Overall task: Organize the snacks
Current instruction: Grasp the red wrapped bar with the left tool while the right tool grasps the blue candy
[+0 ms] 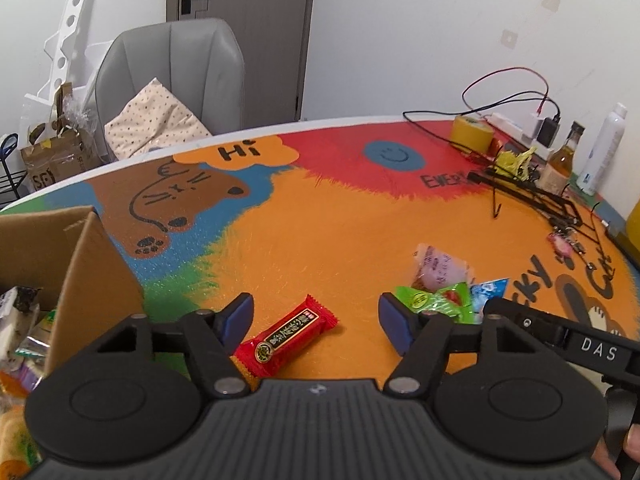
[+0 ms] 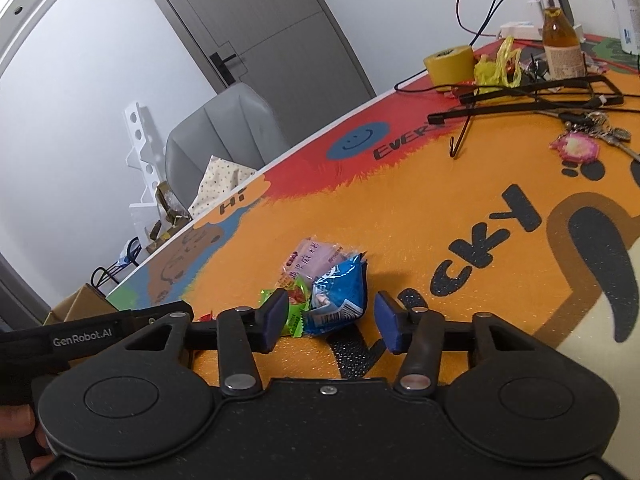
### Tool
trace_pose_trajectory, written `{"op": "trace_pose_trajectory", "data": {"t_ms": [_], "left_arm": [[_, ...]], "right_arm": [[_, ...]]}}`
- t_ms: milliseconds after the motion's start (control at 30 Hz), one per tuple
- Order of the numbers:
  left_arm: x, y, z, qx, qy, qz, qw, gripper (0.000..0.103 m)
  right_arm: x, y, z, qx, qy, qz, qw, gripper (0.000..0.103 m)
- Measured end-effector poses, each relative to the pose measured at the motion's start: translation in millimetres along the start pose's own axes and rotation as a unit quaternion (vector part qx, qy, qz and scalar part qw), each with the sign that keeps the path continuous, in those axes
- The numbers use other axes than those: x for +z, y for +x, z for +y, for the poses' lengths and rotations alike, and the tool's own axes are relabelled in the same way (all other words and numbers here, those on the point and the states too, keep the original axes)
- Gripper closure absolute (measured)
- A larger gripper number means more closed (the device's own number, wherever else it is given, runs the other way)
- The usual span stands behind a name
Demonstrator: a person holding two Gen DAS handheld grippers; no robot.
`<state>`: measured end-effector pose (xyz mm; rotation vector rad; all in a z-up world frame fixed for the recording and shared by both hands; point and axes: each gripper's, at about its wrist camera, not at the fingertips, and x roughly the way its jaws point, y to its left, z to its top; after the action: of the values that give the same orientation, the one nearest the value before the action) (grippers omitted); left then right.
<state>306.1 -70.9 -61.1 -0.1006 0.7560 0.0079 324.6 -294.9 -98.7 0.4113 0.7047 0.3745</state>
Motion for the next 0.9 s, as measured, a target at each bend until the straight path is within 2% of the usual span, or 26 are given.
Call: {"op": "trace_pose_trajectory", "data": {"t_ms": [167,500,567,633,767,867,900], "left_arm": [[-2,15,0,0.004,0.001,0.013,0.9999,0.036],[-7,33,2,0.006,-0.001,0.037,0.9993,0.040],[-8,34,2,0.003,-0.001,0.043,0.9991,0.041],[-9,34,0,-0.003,0.001,0.048,0.9988,0.046],[-13,32,-4,-0.010,0.010,0.047,0.9988,0.055],[-15,30,-4,-0.008,0.012,0.043,0.9990,0.070],[-16,29,-4,-0.011,0.013,0.042,0.9990,0.078]], "right_arm": [[-4,9,-3,0.001,0.007,0.009,1.000,0.061],[0,14,-4,-0.004,0.007,0.002,1.000,0.061],[-1,13,-3,-0.006,0.005,0.002,1.000,0.068],[-1,12,-5,-0.010,0.011,0.000,1.000,0.073],[-5,6,-5,-0.016,0.010,-0.008,1.000,0.074],[-7,-1,-5,-0.015,0.010,-0.015,1.000,0.075],[-8,-3,-4,-0.016,0.010,-0.017,1.000,0.075]]}}
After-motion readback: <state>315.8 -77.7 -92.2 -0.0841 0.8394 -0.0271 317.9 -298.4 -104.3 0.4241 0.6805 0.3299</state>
